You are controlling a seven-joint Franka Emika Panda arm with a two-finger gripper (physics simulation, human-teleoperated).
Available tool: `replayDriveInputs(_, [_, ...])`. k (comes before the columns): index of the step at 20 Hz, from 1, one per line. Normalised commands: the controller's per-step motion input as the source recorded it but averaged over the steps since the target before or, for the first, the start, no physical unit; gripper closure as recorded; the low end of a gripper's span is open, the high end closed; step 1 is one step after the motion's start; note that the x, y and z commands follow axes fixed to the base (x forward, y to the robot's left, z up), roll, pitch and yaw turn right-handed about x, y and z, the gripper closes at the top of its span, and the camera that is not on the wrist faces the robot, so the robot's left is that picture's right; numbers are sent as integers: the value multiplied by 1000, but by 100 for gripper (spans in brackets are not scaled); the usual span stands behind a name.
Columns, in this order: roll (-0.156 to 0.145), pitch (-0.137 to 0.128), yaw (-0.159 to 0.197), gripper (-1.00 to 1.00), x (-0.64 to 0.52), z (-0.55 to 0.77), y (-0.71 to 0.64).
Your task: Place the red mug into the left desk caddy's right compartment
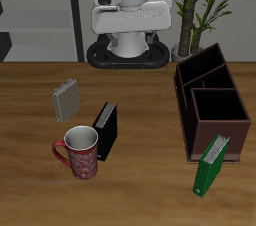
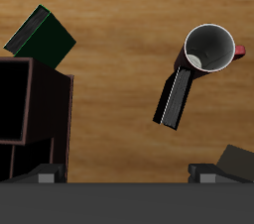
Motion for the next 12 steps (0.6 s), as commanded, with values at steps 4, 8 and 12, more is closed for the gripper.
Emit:
replayDriveInputs(4, [-55, -19, 5, -100, 348, 102, -318])
replayDriveInputs(8, [-109, -34, 7, -100, 478, 98, -530])
replayDriveInputs(12, [-36, 24, -29, -100, 480, 44, -448])
